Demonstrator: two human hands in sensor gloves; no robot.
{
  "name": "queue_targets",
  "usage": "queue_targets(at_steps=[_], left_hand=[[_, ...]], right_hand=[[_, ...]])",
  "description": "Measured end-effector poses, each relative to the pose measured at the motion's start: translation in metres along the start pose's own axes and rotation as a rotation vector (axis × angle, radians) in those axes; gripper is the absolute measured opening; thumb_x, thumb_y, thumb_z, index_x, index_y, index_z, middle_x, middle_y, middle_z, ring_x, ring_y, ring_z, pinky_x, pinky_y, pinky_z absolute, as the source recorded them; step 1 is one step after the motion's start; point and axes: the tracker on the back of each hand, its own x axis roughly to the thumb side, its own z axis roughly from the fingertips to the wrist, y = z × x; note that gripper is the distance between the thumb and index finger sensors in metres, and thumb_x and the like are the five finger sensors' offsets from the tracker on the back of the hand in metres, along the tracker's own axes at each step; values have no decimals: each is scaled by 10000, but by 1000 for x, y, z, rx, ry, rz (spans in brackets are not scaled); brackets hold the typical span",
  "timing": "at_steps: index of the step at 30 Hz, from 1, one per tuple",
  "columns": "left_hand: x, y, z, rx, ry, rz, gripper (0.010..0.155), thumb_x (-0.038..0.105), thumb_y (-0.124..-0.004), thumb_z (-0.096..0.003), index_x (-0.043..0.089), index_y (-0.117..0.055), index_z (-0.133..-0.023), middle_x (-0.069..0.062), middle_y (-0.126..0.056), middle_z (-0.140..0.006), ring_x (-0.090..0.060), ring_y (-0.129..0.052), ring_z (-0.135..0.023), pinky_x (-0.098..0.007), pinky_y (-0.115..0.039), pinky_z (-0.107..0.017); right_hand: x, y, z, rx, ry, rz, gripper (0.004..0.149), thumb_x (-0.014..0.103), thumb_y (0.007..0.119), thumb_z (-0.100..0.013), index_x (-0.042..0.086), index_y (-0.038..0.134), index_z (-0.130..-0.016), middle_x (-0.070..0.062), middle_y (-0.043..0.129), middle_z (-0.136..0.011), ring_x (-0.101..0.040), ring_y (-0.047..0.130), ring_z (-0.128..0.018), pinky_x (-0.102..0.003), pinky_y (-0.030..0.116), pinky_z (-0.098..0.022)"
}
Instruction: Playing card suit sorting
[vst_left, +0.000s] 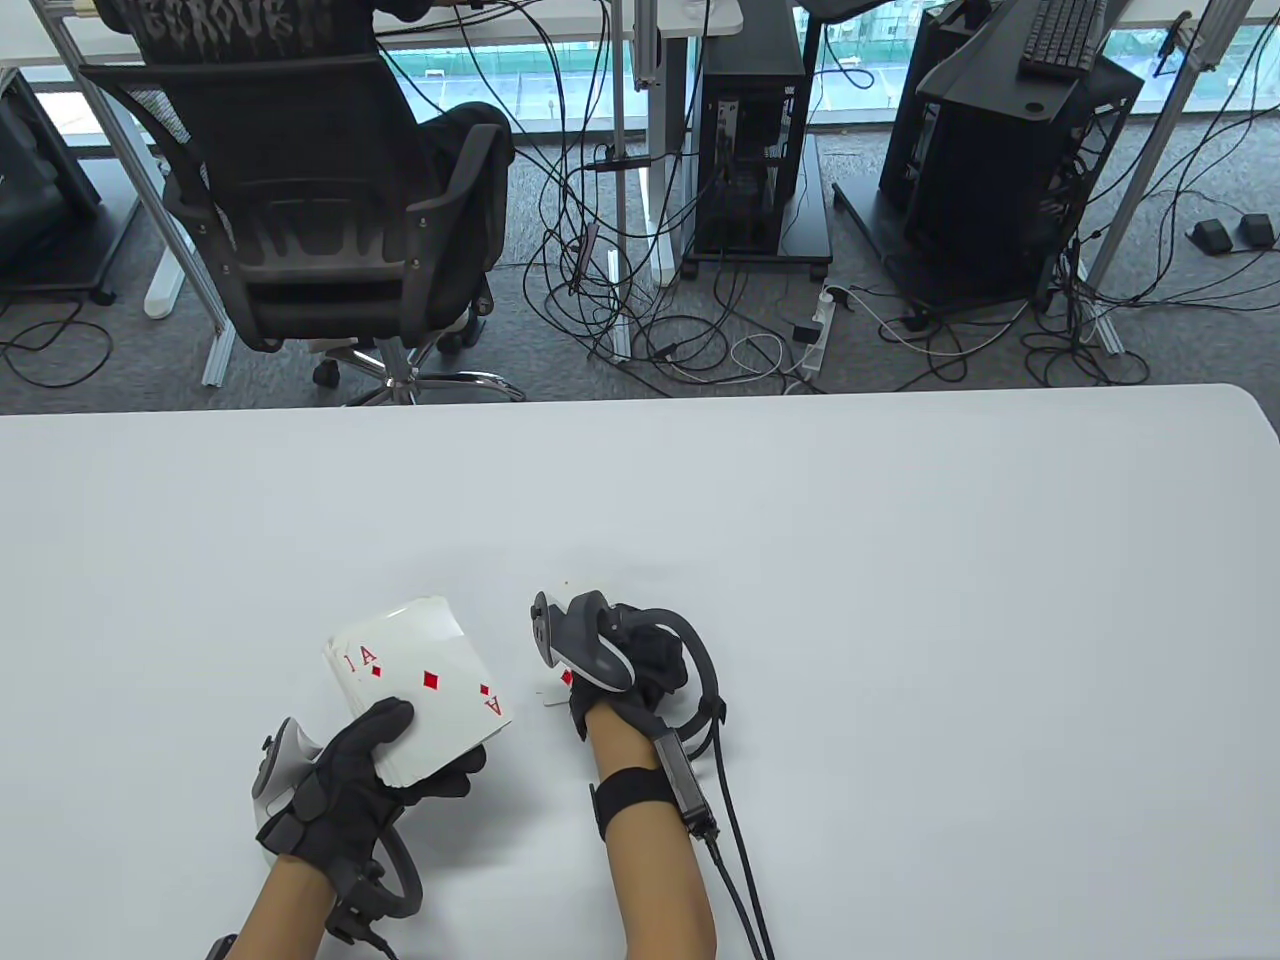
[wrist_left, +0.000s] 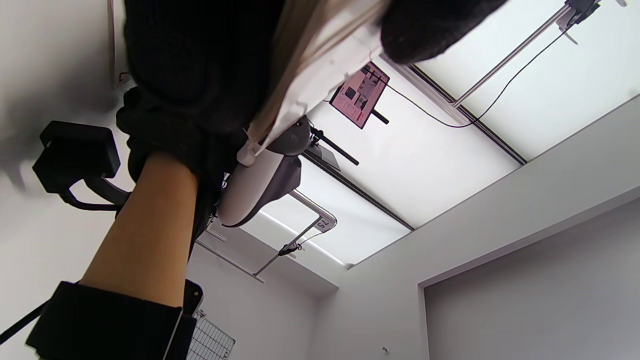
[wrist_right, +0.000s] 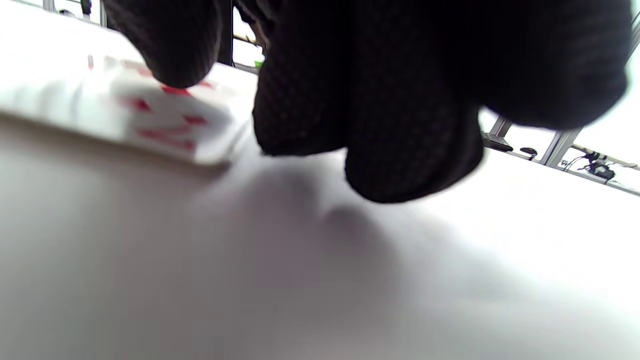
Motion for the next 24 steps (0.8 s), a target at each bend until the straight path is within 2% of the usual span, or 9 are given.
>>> queue_targets(at_steps=[3,5,10,12,14,16,18,22,24], left_hand=[[0,0,0,1,0,-2,642,512,-646,-674,152,-339,-1107,-201,-573,-1045,-353,-917,-777,-408,-841,-540],[0,0,0,3,2,-2,643,512,-647,-673,151,-340,-1107,-201,-572,-1046,-352,-918,-776,-408,-841,-540],[0,0,0,5,3,-4,637,512,-651,-673,161,-347,-1108,-202,-577,-1045,-354,-917,-776,-409,-840,-541],[0,1,0,6,6,-10,633,511,-653,-672,165,-351,-1108,-202,-579,-1045,-354,-917,-776,-409,-841,-541],[-1,1,0,6,10,-12,631,510,-656,-672,167,-354,-1107,-201,-579,-1045,-355,-917,-776,-411,-840,-541],[-1,0,0,6,15,-11,633,510,-657,-671,165,-353,-1107,-202,-580,-1044,-355,-918,-775,-411,-840,-540],[-1,1,0,4,16,-13,633,509,-658,-671,165,-355,-1107,-201,-581,-1044,-355,-918,-775,-411,-841,-539],[-1,2,1,12,19,-24,635,513,-654,-671,162,-354,-1106,-200,-583,-1042,-354,-919,-773,-410,-841,-538],[-1,1,0,9,10,-2,637,517,-654,-672,162,-354,-1107,-201,-581,-1044,-357,-918,-774,-412,-840,-540]], right_hand=[[-1,-15,4,-85,-43,-166,581,387,679,-555,-141,738,-791,-106,954,-410,-330,984,-275,-401,869,-171],[-4,-30,11,-122,-100,-357,581,379,658,-564,-146,726,-804,-102,953,-411,-325,985,-277,-397,871,-172],[-10,-49,34,-113,-307,-964,568,351,630,-581,-165,725,-799,-102,950,-400,-326,982,-272,-401,868,-165],[-8,-51,44,-82,-426,-1125,586,359,624,-591,-180,720,-802,-132,947,-421,-361,972,-302,-433,860,-188],[-6,-52,54,-40,-474,-1163,661,425,656,-583,-185,692,-835,-171,933,-484,-404,955,-364,-468,849,-237],[-1,-53,62,11,-539,-1111,752,474,708,-557,-181,586,-905,-197,884,-570,-441,915,-456,-503,823,-306],[3,-54,70,23,-581,-1015,809,483,743,-531,-168,481,-932,-166,828,-611,-436,883,-514,-500,806,-354],[7,-55,78,-114,-593,-998,706,437,790,-490,-103,563,-886,-55,846,-507,-300,931,-403,-392,844,-273],[7,-53,77,-84,-585,-1046,641,397,786,-495,-111,615,-847,-37,861,-458,-268,945,-354,-367,856,-231]])
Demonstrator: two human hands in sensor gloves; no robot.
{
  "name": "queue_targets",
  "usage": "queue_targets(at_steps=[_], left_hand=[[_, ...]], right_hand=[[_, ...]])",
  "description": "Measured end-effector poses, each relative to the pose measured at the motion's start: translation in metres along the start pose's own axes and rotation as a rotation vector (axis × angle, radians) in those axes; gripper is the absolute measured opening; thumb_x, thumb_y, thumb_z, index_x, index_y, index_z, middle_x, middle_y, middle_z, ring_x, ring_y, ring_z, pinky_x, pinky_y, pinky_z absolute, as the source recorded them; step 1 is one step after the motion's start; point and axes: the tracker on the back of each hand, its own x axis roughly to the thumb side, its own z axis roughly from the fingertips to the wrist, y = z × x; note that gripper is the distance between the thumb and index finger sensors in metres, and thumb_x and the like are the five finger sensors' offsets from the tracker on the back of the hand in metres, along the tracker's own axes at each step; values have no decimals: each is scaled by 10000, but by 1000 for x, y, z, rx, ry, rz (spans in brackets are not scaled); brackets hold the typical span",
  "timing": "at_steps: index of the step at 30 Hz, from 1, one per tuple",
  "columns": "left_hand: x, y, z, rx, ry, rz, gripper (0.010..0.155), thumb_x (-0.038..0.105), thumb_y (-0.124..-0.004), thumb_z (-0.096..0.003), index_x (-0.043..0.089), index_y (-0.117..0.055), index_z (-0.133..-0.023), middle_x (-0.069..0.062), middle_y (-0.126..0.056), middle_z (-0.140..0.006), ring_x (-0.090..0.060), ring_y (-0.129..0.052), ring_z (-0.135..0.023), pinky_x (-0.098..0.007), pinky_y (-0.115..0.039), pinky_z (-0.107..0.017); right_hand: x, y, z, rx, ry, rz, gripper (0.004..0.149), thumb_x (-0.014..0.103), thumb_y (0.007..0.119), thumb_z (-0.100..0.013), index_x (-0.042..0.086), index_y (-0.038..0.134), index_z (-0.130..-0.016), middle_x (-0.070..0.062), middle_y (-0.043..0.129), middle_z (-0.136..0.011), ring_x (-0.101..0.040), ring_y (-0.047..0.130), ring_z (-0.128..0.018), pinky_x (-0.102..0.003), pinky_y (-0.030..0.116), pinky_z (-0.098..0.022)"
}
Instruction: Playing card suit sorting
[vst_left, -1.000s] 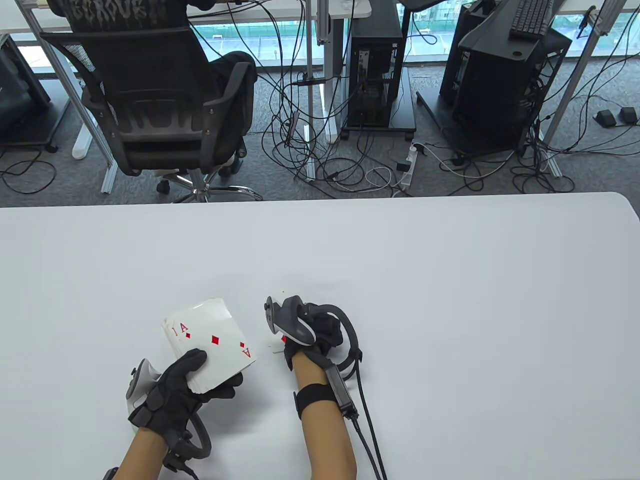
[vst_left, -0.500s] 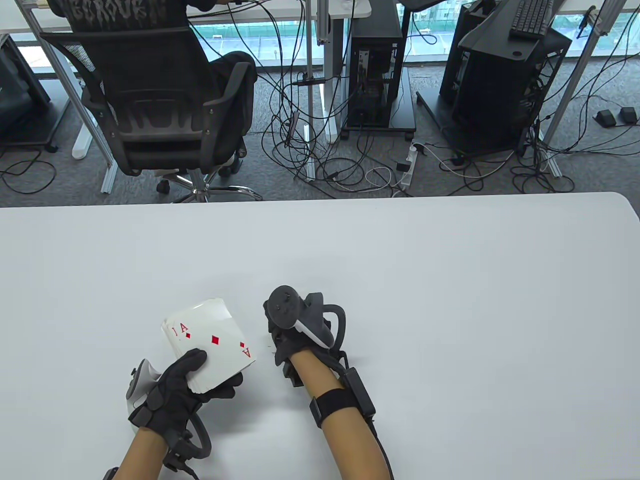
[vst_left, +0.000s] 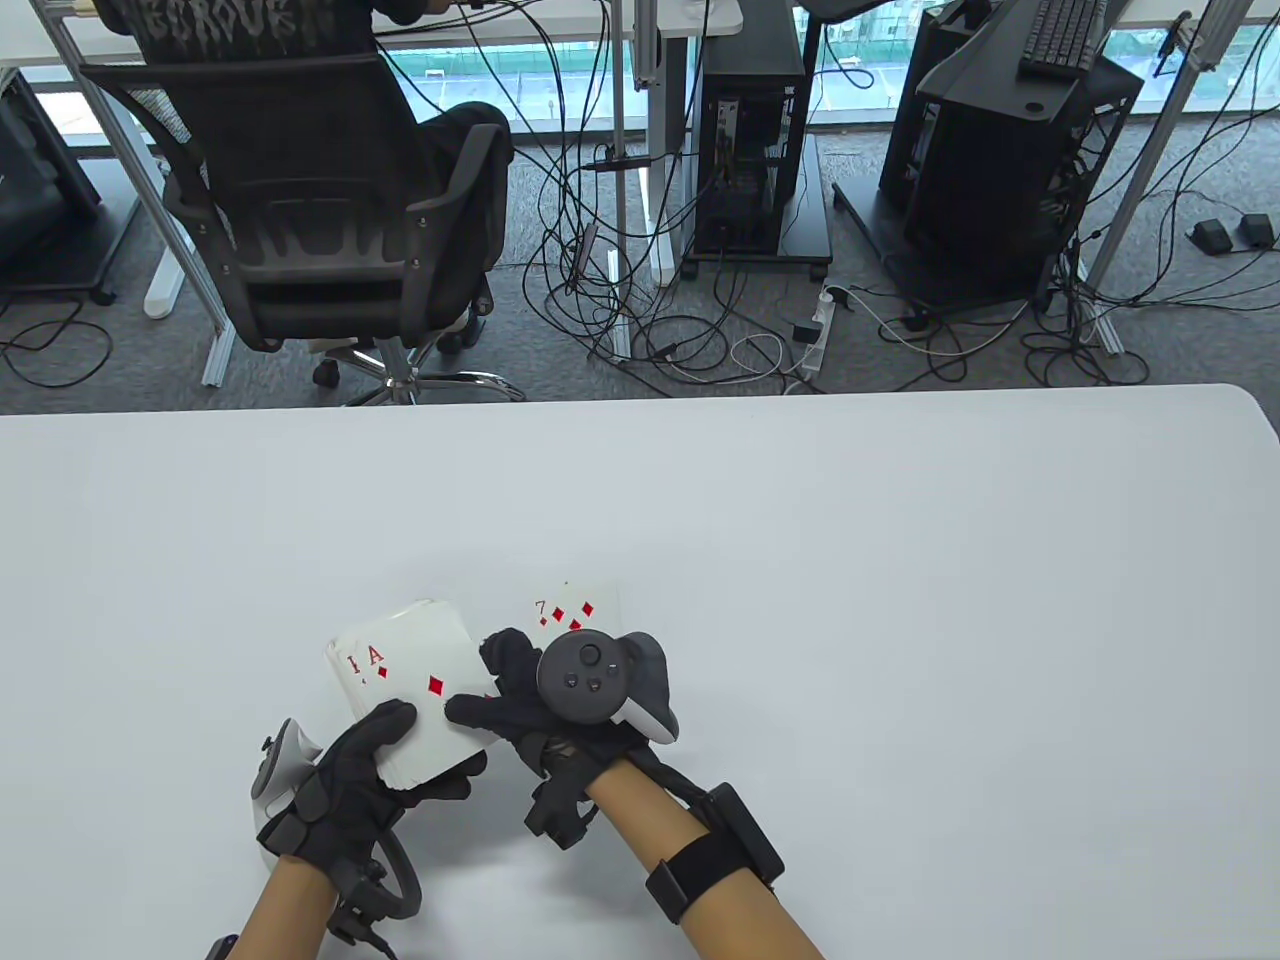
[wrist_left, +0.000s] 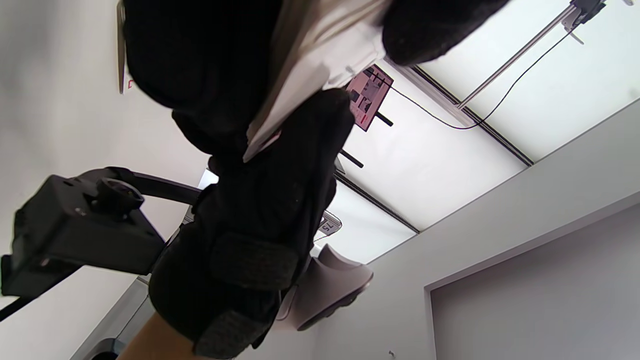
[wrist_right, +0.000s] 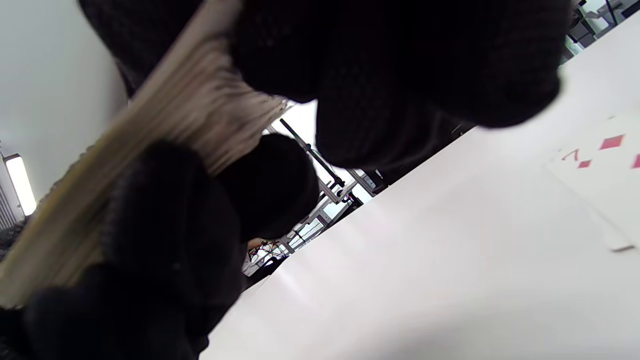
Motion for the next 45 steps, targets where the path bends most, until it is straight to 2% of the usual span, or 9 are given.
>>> queue_targets(at_steps=[5,9,17,22,24,27,30,33,45], left_hand=[[1,0,0,-16,-10,-10,646,536,-655,-672,171,-352,-1110,-199,-575,-1051,-361,-911,-781,-418,-834,-546],[-1,-1,-1,-32,-13,-1,646,532,-660,-671,174,-353,-1111,-198,-573,-1054,-363,-908,-786,-420,-832,-548],[0,1,0,-13,-18,-3,636,519,-651,-672,170,-348,-1109,-201,-573,-1051,-359,-911,-784,-415,-834,-547],[0,-1,-1,-25,-24,22,634,522,-648,-674,167,-351,-1108,-204,-579,-1047,-354,-915,-780,-413,-836,-543],[1,0,-1,-22,-24,13,635,524,-646,-675,167,-350,-1109,-205,-578,-1047,-350,-916,-781,-413,-836,-544],[0,0,-1,-14,-23,14,635,525,-645,-676,168,-348,-1110,-207,-577,-1047,-350,-915,-781,-409,-838,-544],[-1,0,-1,-12,-14,11,635,524,-645,-676,166,-348,-1109,-204,-578,-1046,-350,-916,-779,-411,-837,-544],[-1,0,-1,-12,-8,4,635,524,-645,-677,165,-349,-1108,-204,-577,-1046,-349,-916,-780,-411,-837,-544],[-1,0,-1,-6,0,3,636,524,-645,-676,163,-349,-1108,-204,-577,-1046,-350,-916,-778,-411,-837,-542]], right_hand=[[-4,0,0,-5,24,-119,474,310,769,-515,-80,702,-775,-36,891,-389,-248,962,-305,-357,866,-194],[-9,-5,-1,15,28,-216,397,258,737,-537,-76,732,-752,-51,907,-382,-272,970,-312,-377,871,-201],[-33,-23,-5,-93,165,-227,383,240,704,-548,-70,749,-768,-63,923,-418,-301,975,-367,-406,875,-247],[-70,-48,-10,-203,327,-527,378,238,679,-571,-65,722,-794,-59,910,-451,-296,967,-397,-400,872,-273],[-82,-57,-11,-241,362,-562,376,231,674,-580,-71,713,-801,-66,905,-460,-303,961,-406,-406,867,-279],[-92,-64,-14,-241,437,-311,376,223,694,-560,-82,740,-775,-72,916,-422,-304,969,-359,-405,868,-239],[-96,-63,-23,-105,489,-21,381,227,704,-551,-82,753,-767,-72,921,-409,-302,973,-346,-405,869,-231],[-98,-55,-33,33,527,112,387,226,716,-543,-88,762,-763,-77,922,-393,-302,970,-322,-403,863,-213],[-101,-27,-42,163,600,647,415,231,723,-531,-121,777,-744,-93,932,-384,-319,971,-323,-420,860,-206]])
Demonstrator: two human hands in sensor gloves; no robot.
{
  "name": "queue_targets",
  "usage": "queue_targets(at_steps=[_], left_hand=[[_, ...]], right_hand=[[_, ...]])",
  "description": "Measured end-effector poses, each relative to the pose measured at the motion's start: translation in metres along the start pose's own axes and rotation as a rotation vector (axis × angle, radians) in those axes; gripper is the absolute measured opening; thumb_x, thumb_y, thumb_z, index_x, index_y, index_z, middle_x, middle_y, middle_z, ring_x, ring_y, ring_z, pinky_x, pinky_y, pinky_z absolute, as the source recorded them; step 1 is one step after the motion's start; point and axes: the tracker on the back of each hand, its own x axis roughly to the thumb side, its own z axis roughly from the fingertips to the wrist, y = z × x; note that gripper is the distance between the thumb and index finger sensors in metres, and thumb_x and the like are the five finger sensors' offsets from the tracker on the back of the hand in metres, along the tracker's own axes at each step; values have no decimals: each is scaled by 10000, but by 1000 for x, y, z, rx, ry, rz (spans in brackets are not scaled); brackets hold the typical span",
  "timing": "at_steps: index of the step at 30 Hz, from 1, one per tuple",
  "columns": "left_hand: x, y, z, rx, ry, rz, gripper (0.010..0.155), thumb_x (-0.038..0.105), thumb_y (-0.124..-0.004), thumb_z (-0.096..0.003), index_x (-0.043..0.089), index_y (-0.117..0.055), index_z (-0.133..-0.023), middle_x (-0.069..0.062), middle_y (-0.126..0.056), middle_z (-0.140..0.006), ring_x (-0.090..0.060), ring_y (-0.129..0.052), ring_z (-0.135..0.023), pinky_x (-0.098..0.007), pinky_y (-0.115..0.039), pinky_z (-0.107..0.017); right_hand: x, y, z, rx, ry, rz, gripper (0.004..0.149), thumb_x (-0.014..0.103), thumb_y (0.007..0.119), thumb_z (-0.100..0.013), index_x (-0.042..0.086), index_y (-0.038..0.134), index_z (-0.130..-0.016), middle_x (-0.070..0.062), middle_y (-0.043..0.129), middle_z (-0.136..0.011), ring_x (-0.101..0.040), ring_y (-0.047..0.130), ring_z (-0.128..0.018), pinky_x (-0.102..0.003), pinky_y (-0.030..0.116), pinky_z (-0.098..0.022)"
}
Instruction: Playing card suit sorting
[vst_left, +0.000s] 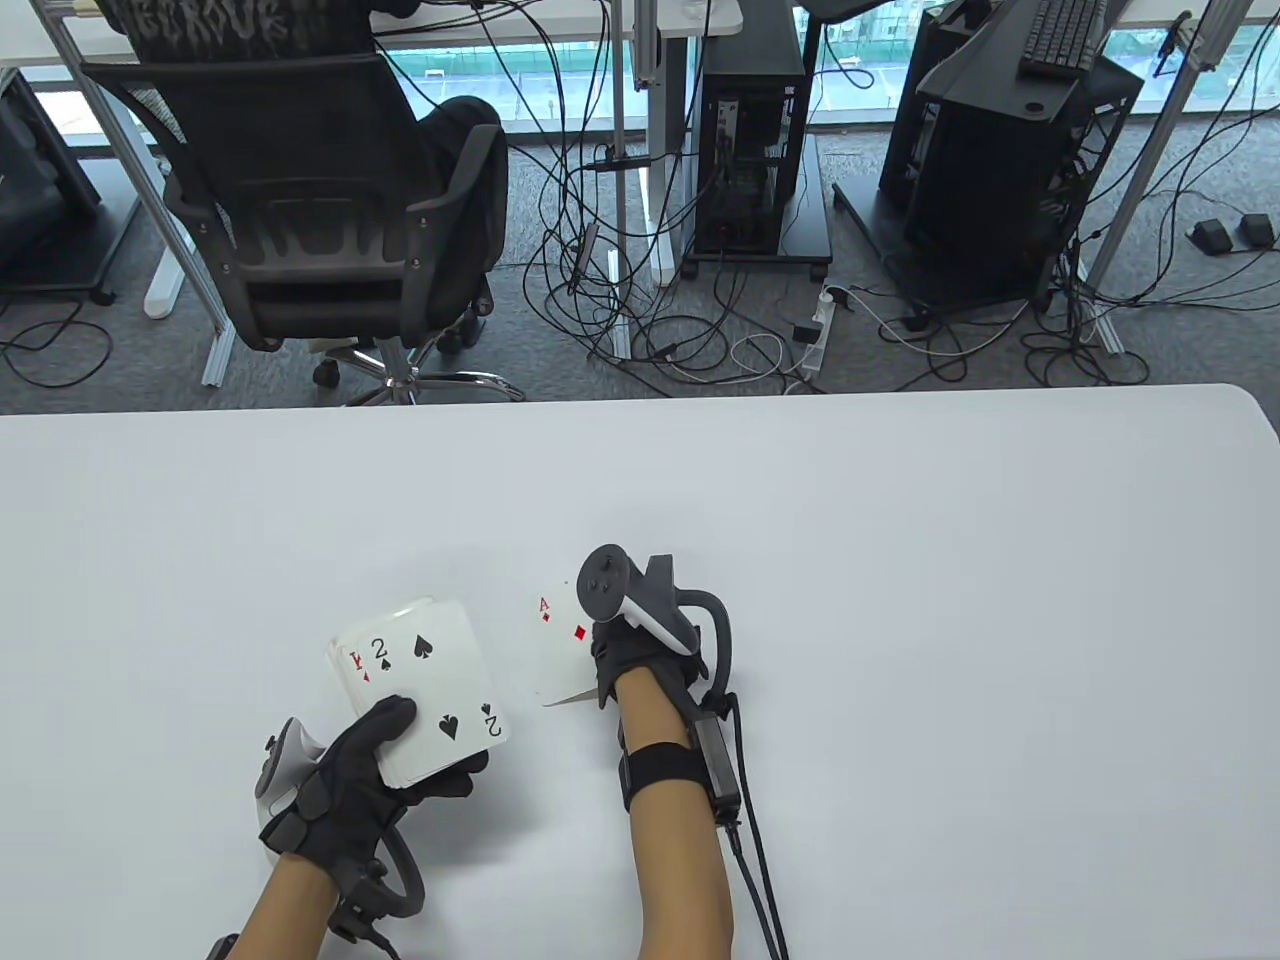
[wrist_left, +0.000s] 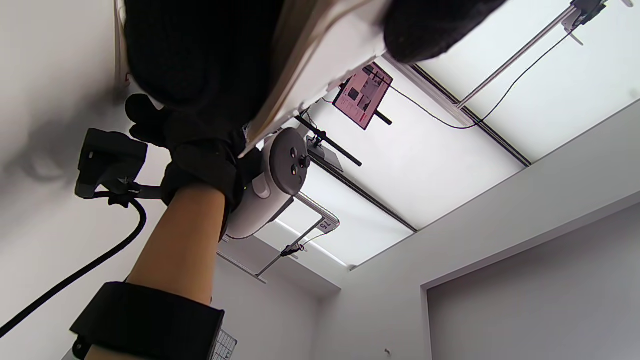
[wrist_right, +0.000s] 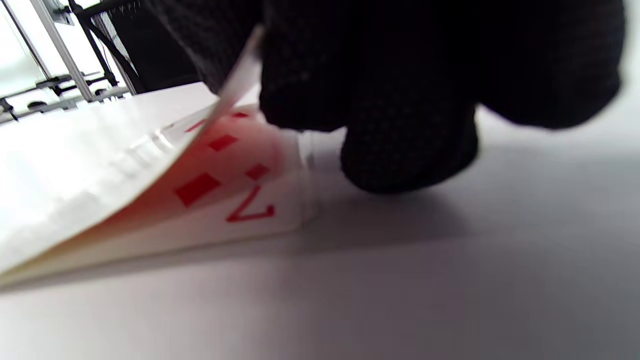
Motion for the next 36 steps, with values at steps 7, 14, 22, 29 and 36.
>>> queue_targets(at_steps=[7,14,22,29,36], left_hand=[[-1,0,0,5,7,-1,636,525,-643,-677,163,-347,-1108,-202,-578,-1045,-349,-916,-779,-411,-837,-543],[0,0,0,4,5,-5,637,524,-643,-677,160,-346,-1107,-200,-577,-1045,-350,-916,-778,-411,-837,-542],[-1,0,0,6,8,-6,637,524,-643,-678,161,-345,-1108,-202,-576,-1046,-352,-915,-779,-411,-836,-544],[-1,0,-1,9,6,-7,637,524,-644,-676,163,-346,-1108,-201,-575,-1047,-351,-915,-779,-412,-836,-544],[-2,0,-1,9,4,0,638,526,-645,-676,162,-348,-1108,-205,-579,-1042,-350,-917,-778,-412,-837,-543]], right_hand=[[11,6,2,55,27,141,431,231,694,-546,-137,759,-760,-111,928,-398,-320,966,-326,-434,850,-222],[16,6,8,38,5,216,434,252,720,-537,-107,755,-778,-100,930,-406,-316,969,-337,-435,853,-232],[33,-27,39,-160,-293,-319,477,280,666,-560,-125,732,-804,-131,936,-448,-364,965,-376,-461,854,-253],[45,-23,75,-48,-511,-901,521,290,570,-598,-147,656,-867,-208,900,-576,-457,910,-507,-537,820,-346],[57,-6,97,27,-552,-855,829,487,694,-555,-161,367,-954,-268,706,-763,-541,734,-681,-599,714,-474]])
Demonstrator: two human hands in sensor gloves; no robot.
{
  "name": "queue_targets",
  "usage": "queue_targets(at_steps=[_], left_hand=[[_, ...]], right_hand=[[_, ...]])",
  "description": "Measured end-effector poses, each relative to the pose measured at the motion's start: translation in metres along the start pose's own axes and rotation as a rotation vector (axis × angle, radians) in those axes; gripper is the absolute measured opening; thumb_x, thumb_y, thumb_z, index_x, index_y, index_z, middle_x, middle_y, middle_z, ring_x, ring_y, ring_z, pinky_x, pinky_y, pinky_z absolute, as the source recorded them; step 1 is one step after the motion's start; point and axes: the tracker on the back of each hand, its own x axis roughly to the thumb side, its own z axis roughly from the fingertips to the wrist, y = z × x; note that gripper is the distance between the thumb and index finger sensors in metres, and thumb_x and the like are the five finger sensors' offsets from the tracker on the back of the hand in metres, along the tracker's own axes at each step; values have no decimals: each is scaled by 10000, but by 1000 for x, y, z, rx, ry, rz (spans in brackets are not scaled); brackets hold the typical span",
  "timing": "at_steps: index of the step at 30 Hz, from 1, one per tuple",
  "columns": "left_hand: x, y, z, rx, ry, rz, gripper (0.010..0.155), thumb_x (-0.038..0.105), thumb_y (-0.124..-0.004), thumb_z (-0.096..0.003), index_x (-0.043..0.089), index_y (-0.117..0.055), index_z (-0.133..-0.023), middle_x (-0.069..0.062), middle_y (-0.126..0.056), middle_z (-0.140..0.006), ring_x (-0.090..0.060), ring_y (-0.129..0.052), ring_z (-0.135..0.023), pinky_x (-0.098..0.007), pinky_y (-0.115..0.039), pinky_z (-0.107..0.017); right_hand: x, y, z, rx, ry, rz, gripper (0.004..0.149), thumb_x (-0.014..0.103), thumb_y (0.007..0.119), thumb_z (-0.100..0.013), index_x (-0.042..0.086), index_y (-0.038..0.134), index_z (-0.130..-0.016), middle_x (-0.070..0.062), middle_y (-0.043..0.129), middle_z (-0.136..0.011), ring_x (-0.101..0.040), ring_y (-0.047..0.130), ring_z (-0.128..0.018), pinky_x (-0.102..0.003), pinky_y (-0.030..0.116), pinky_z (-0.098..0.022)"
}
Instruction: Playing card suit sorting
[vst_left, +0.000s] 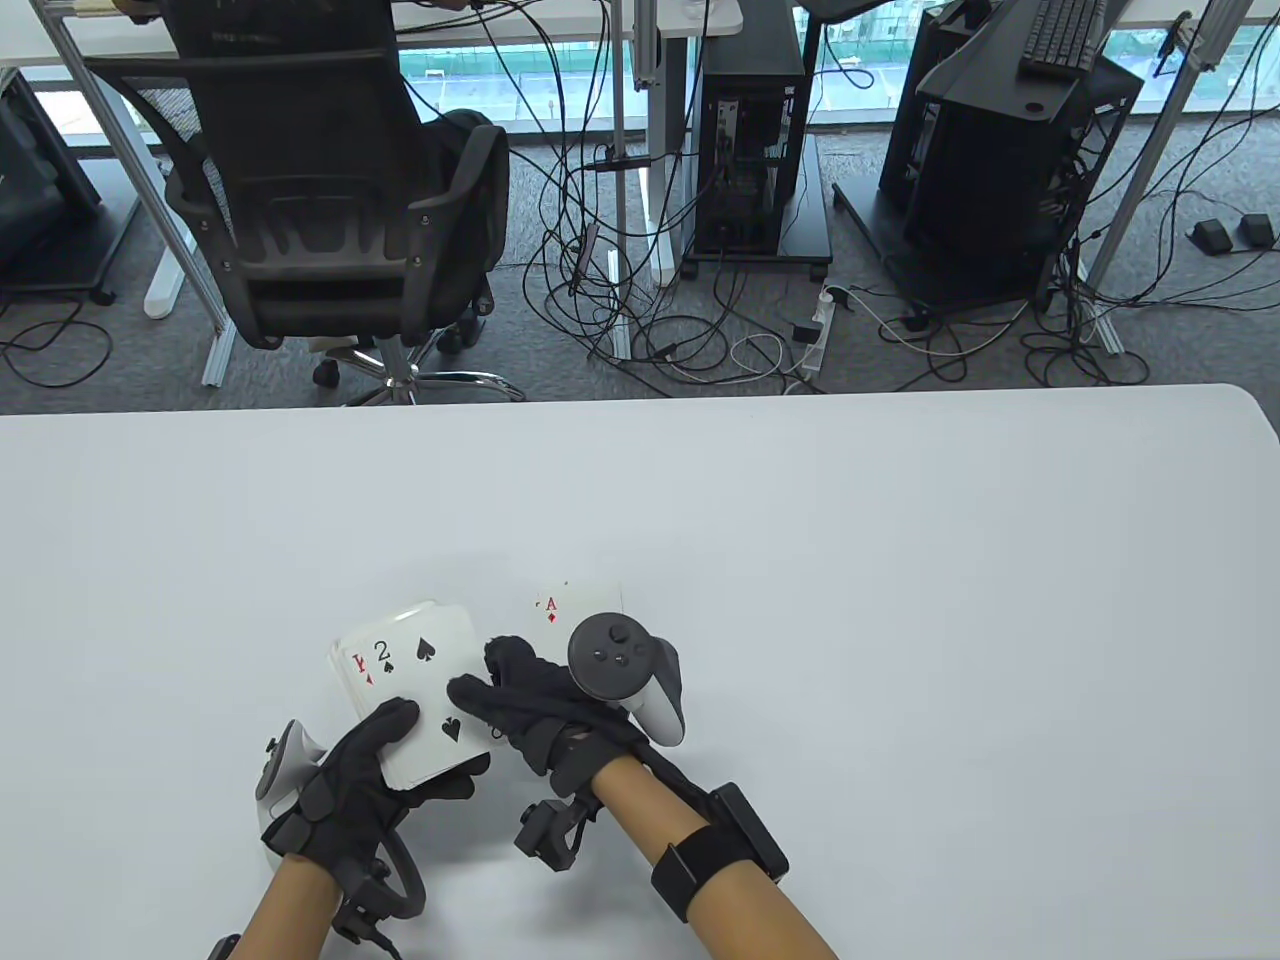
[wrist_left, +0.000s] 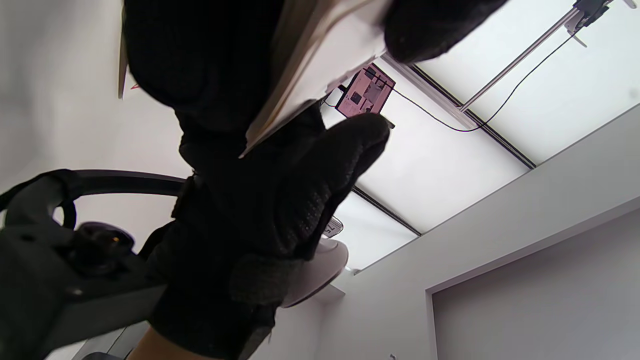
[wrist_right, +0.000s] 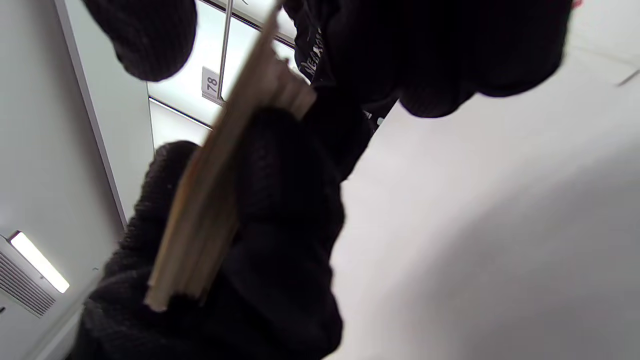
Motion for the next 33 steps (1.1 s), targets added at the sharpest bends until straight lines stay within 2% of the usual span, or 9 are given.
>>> queue_targets(at_steps=[3,5,8,16,20,23,26,29,33], left_hand=[[0,-1,0,-5,-3,0,639,525,-649,-673,168,-347,-1109,-202,-569,-1050,-360,-908,-784,-418,-831,-549],[-1,0,0,-5,5,-38,639,529,-647,-673,167,-351,-1109,-204,-575,-1047,-355,-913,-782,-415,-833,-547],[0,-1,0,-18,-4,-20,643,532,-646,-673,162,-351,-1109,-219,-580,-1035,-358,-915,-776,-418,-834,-543],[-2,-1,0,-22,10,-31,638,516,-647,-673,160,-346,-1109,-214,-578,-1039,-359,-912,-782,-418,-833,-546],[-2,-2,-1,-26,0,-10,634,515,-644,-674,162,-347,-1109,-216,-579,-1038,-355,-914,-780,-415,-834,-545],[-1,-2,-1,-33,-8,2,635,516,-644,-674,160,-350,-1109,-216,-581,-1038,-357,-915,-778,-416,-835,-543],[-2,-2,-1,-27,-1,-4,634,517,-643,-675,161,-349,-1108,-215,-581,-1038,-354,-915,-779,-414,-835,-544],[-2,-2,-1,-27,0,3,635,517,-643,-675,160,-347,-1109,-215,-581,-1038,-356,-914,-779,-416,-834,-544],[-2,-2,-1,-28,-6,1,636,519,-643,-674,161,-348,-1109,-216,-580,-1039,-353,-915,-780,-414,-834,-544]], right_hand=[[4,-1,2,-117,-41,143,660,438,740,-528,-65,514,-891,-110,806,-623,-391,872,-577,-487,812,-404],[3,-2,3,-195,-31,92,528,354,761,-518,-51,620,-825,-73,856,-518,-333,928,-479,-449,847,-328],[-1,-4,3,-199,-6,-7,442,298,742,-534,-58,669,-785,-74,878,-471,-336,942,-439,-448,852,-296],[-9,-17,-2,-174,48,-18,373,250,682,-556,-57,710,-766,-80,900,-455,-337,954,-426,-452,858,-288],[-22,-34,-2,-208,94,-93,364,237,675,-558,-52,717,-774,-87,904,-460,-339,954,-430,-454,857,-292],[-31,-57,3,-311,146,-126,359,223,680,-554,-55,733,-776,-99,911,-452,-345,954,-422,-460,855,-288],[-39,-83,5,-372,171,-15,351,225,690,-550,-33,755,-780,-92,916,-448,-339,956,-424,-457,855,-291],[-50,-116,11,-477,231,198,354,225,699,-544,-38,763,-772,-95,920,-440,-341,959,-413,-459,856,-284],[-69,-148,25,-555,395,463,360,220,705,-537,-53,766,-763,-104,921,-431,-349,961,-399,-465,854,-271]])
